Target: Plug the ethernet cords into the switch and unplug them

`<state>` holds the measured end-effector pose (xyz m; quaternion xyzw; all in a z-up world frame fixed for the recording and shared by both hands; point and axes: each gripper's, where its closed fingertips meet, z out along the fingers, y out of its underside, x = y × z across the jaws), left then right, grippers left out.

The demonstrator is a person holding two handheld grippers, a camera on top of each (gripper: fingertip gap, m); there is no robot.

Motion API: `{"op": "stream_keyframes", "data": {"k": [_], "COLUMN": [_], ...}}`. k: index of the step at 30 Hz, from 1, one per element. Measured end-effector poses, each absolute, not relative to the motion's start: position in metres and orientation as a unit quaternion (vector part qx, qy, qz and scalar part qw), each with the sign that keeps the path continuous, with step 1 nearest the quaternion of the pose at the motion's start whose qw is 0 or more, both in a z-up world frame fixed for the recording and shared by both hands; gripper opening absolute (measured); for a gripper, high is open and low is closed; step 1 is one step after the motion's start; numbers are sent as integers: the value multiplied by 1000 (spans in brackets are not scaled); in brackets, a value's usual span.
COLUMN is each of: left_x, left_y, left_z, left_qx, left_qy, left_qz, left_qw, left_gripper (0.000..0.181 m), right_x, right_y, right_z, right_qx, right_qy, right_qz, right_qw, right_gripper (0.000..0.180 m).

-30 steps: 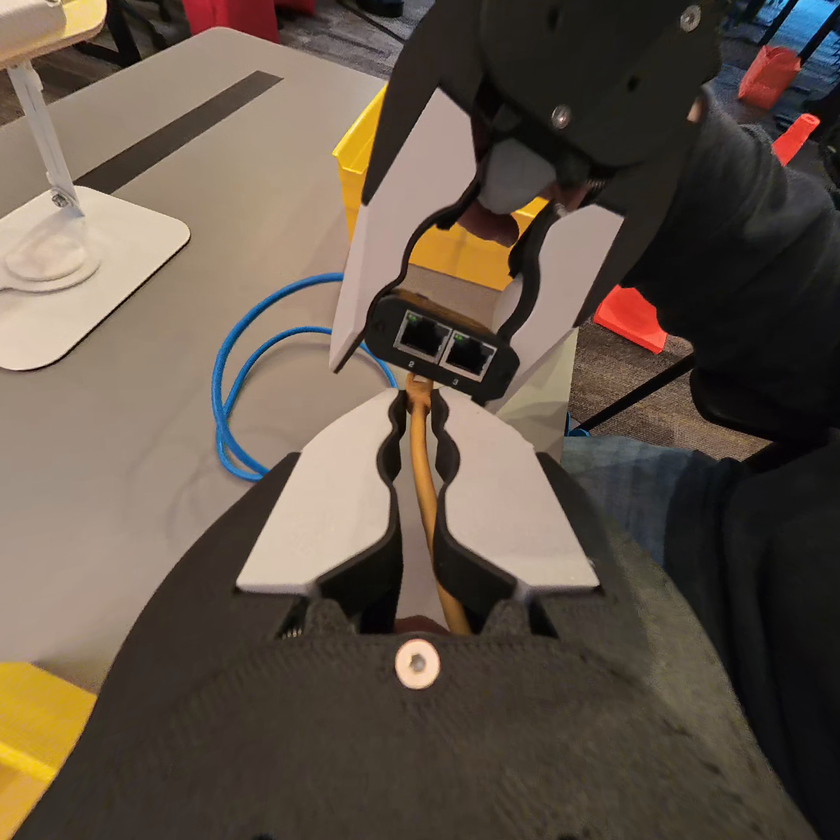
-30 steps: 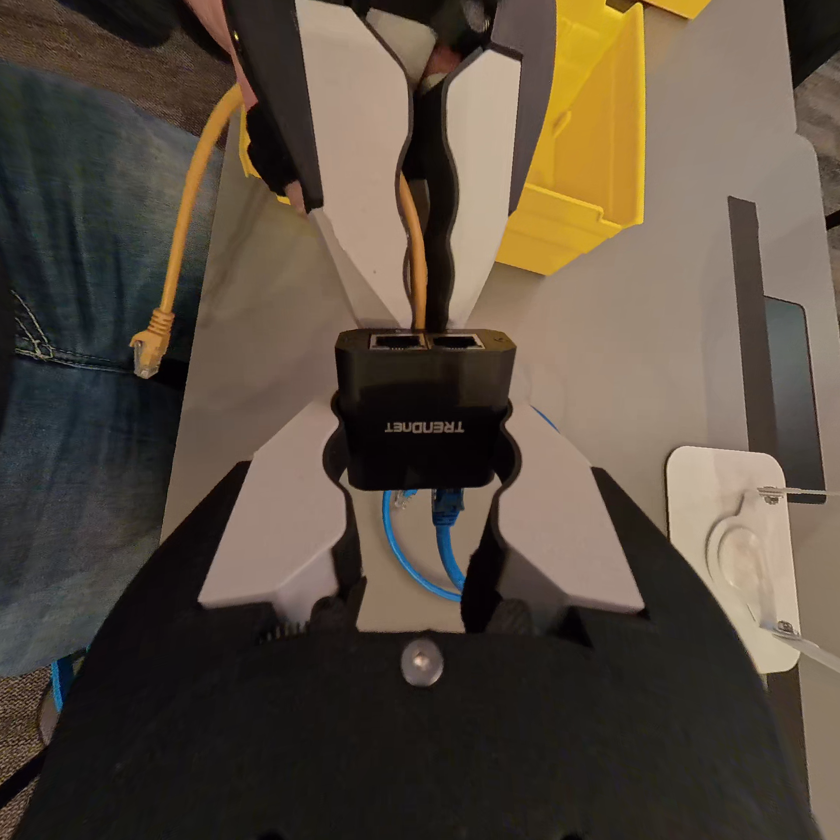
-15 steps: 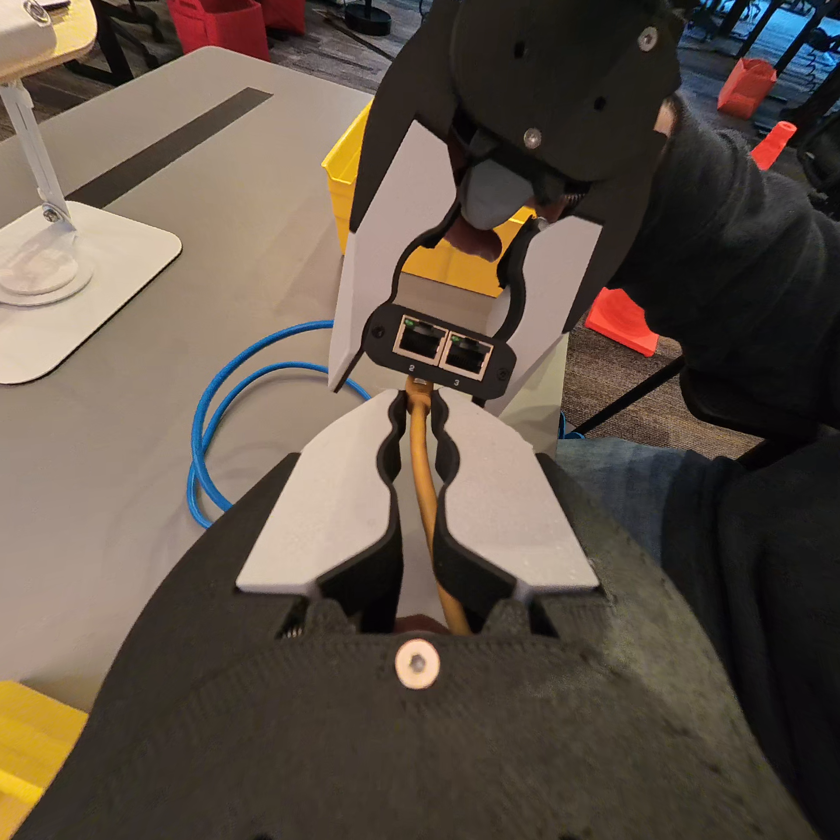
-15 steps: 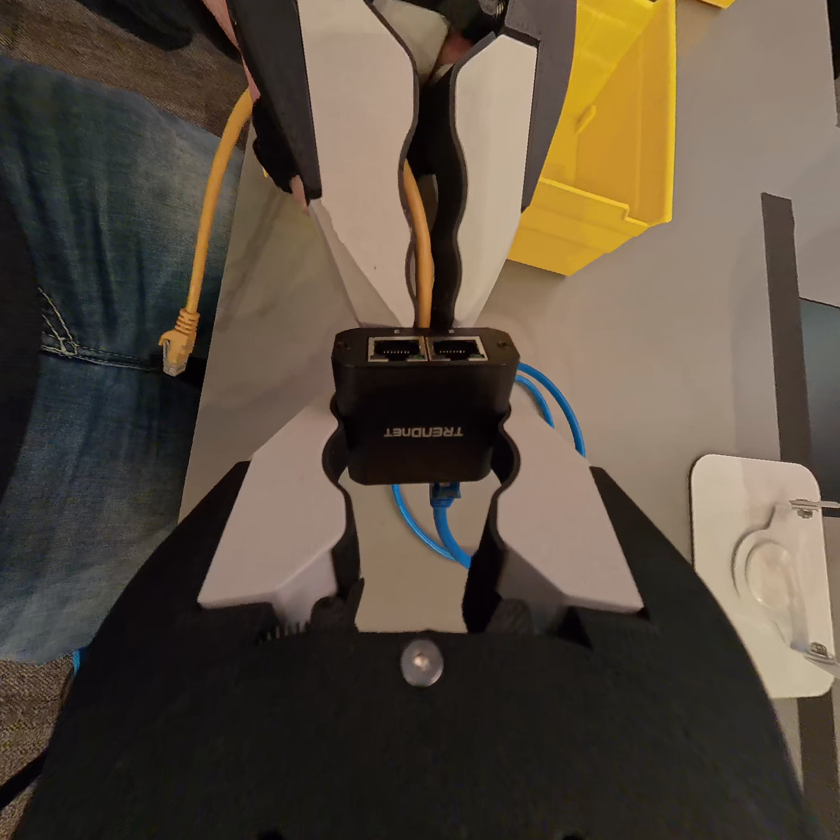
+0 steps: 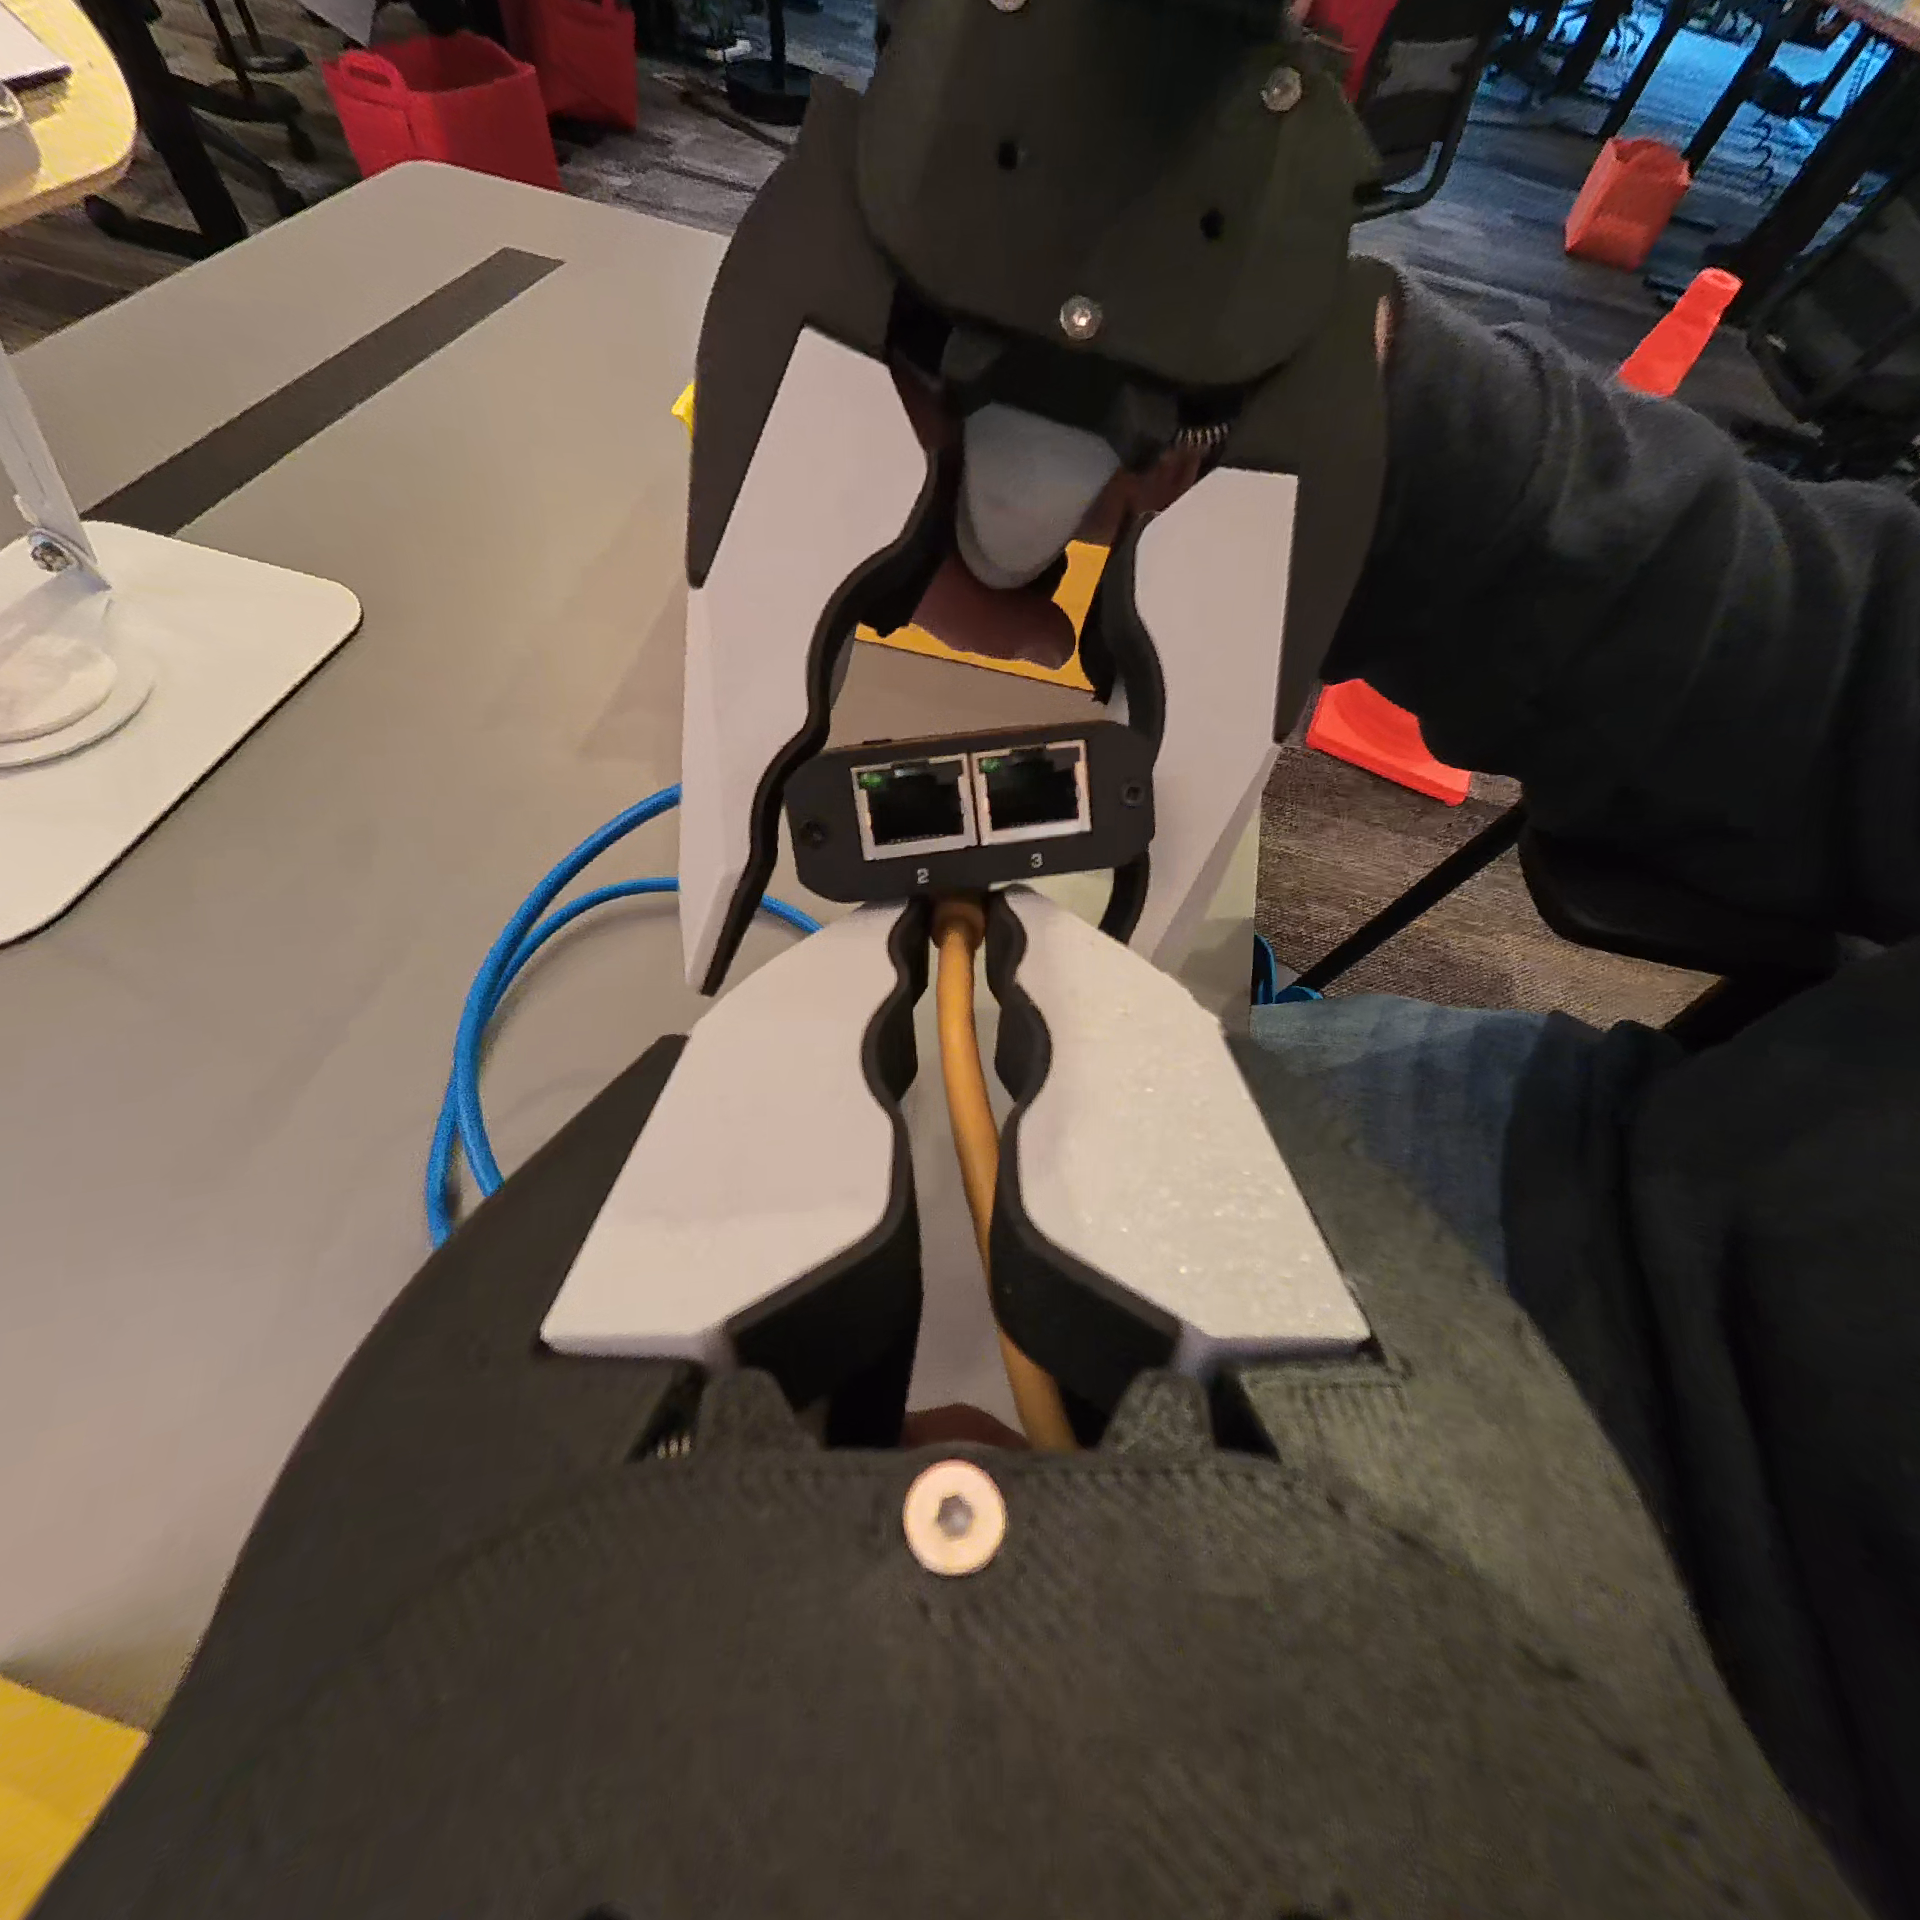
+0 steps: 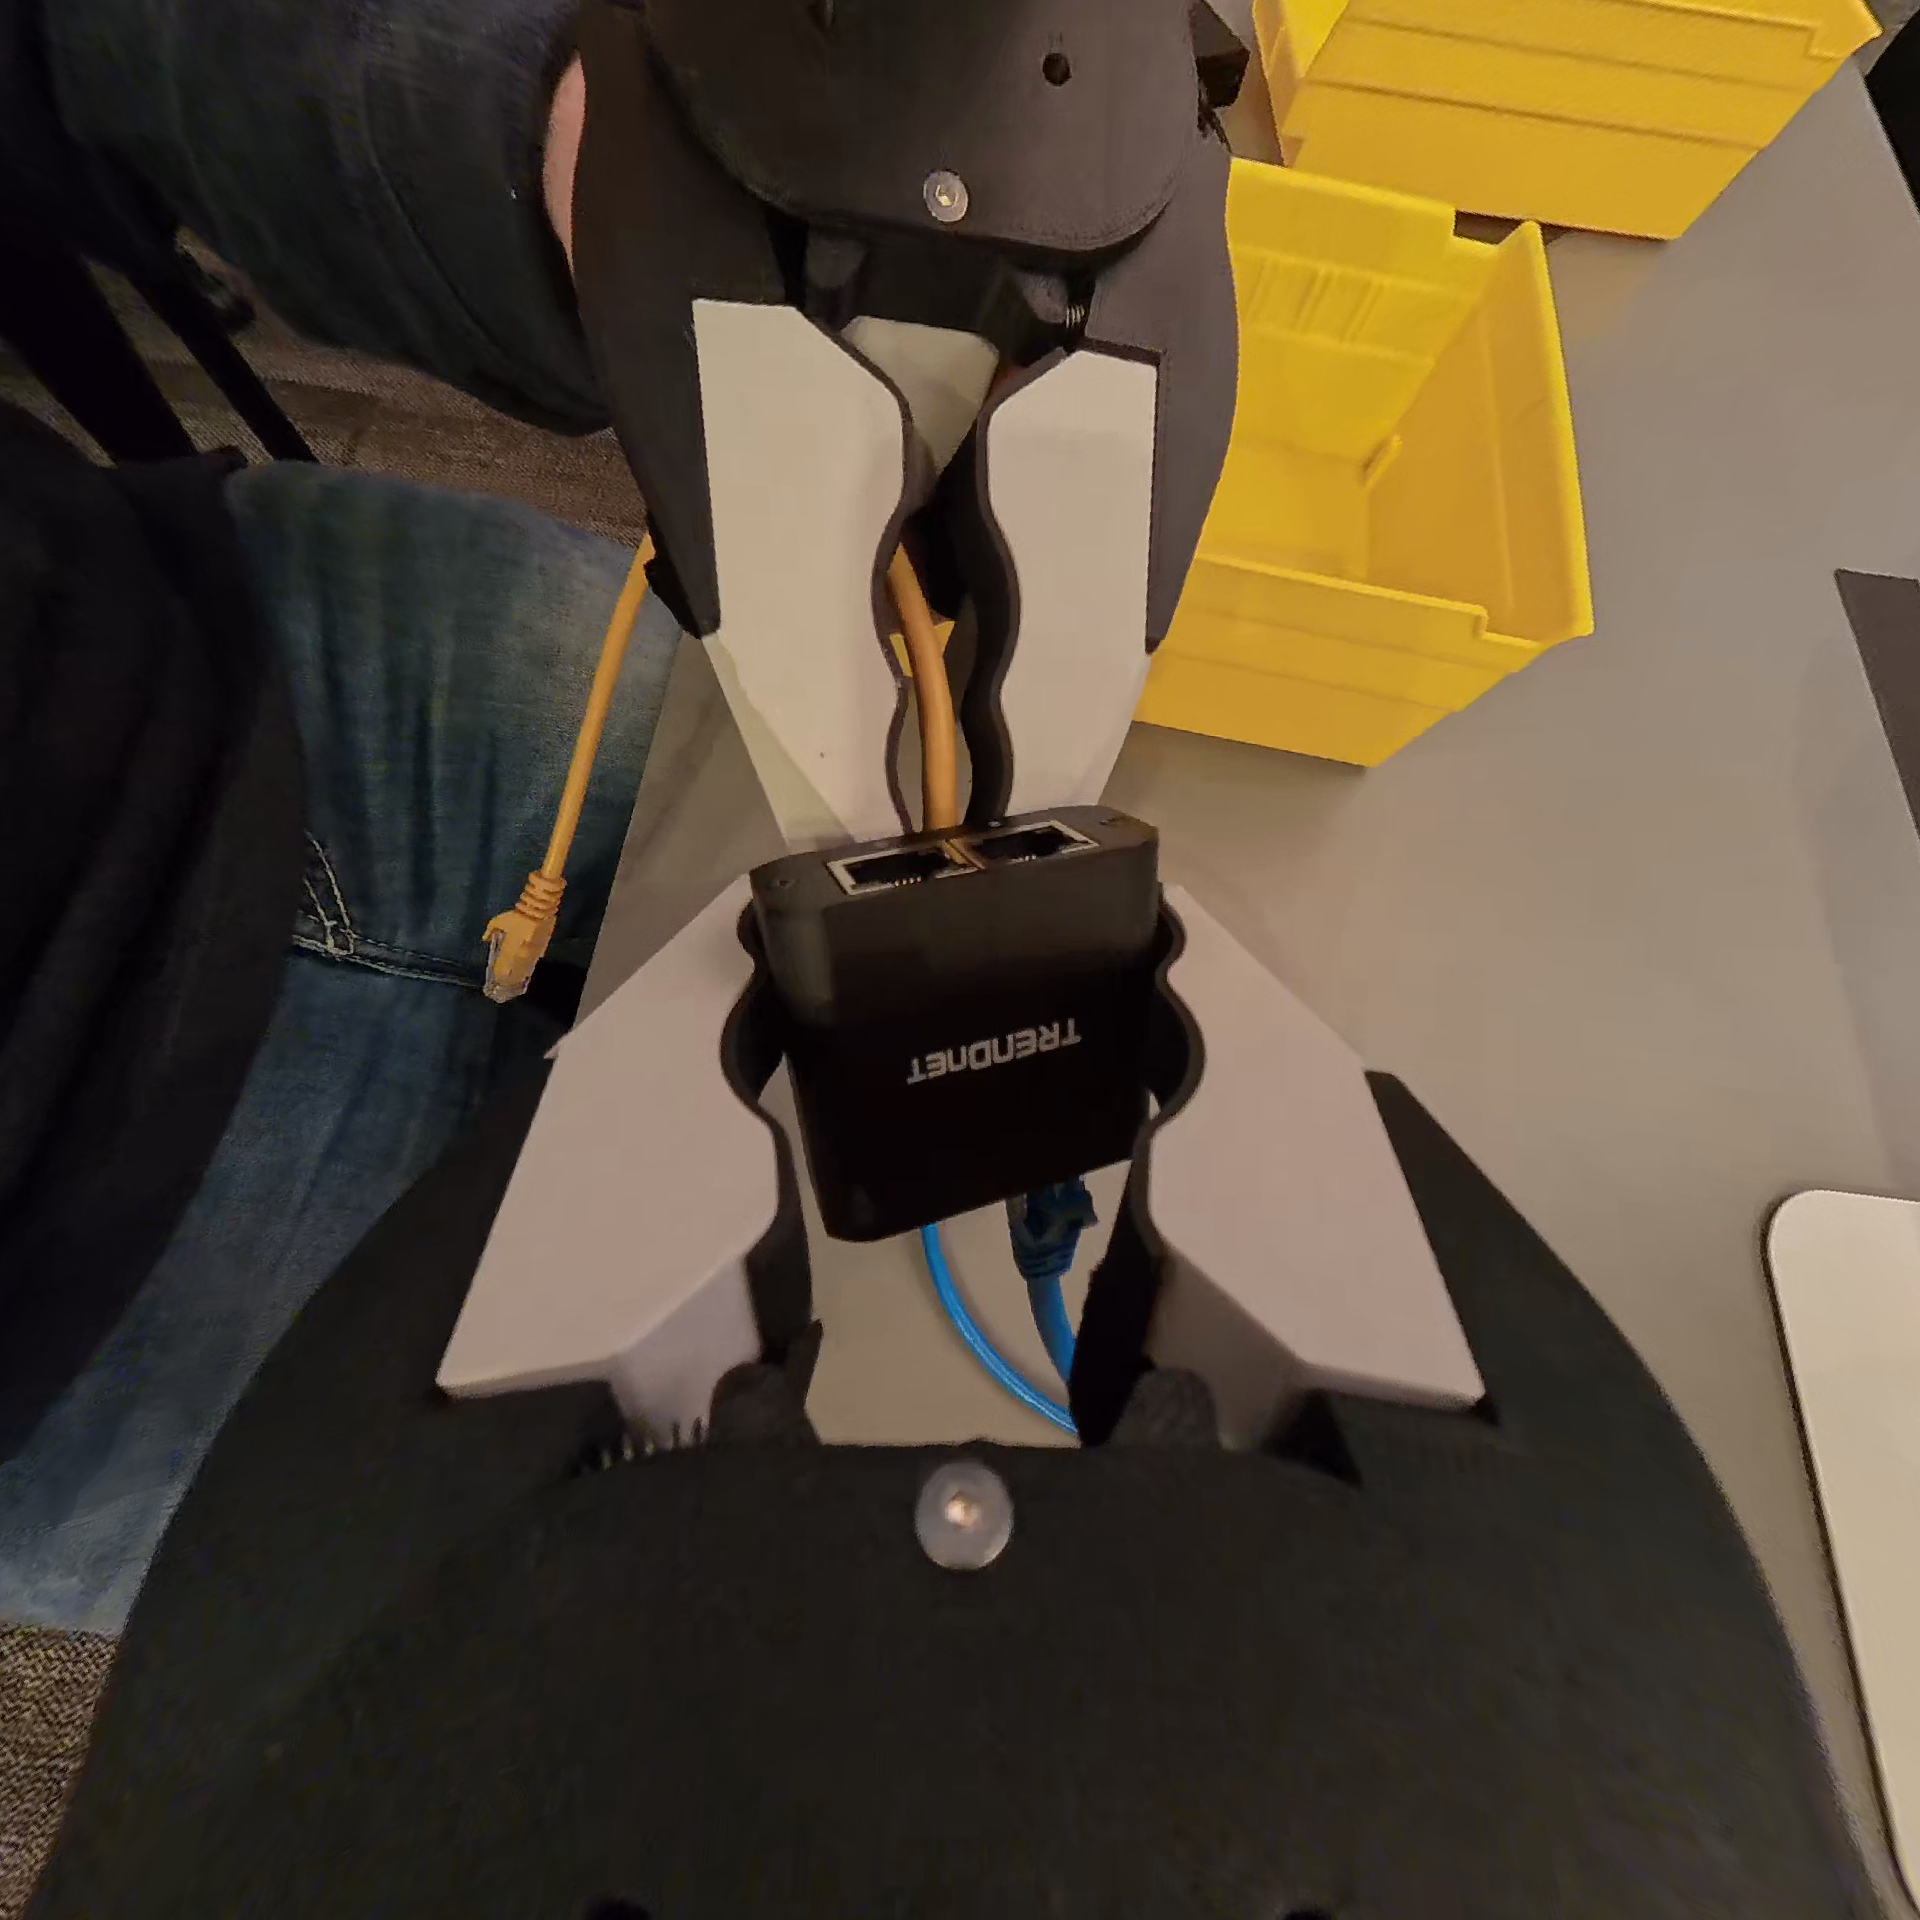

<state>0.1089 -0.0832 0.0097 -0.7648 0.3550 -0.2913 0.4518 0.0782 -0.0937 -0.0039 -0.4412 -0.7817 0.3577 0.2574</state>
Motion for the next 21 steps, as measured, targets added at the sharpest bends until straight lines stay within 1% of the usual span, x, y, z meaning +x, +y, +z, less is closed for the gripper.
{"op": "stream_keyframes", "data": {"k": [4, 9, 21], "left_x": [111, 119, 113], "left_y": [-85, -92, -88], "left_z": [11, 13, 14], "left_qx": [-757, -744, -748], "left_qy": [378, 412, 397], "left_qz": [-274, -258, -260], "left_qw": [457, 459, 464], "left_gripper": [10, 10, 10], "right_x": [80, 79, 78], "right_y": [-97, -101, -99], "right_z": [-3, -13, -9], "right_qx": [-439, -438, -432], "right_qy": [-780, -792, -789], "right_qz": [369, 357, 360], "right_qw": [248, 233, 245], "right_gripper": [69, 68, 64]}}
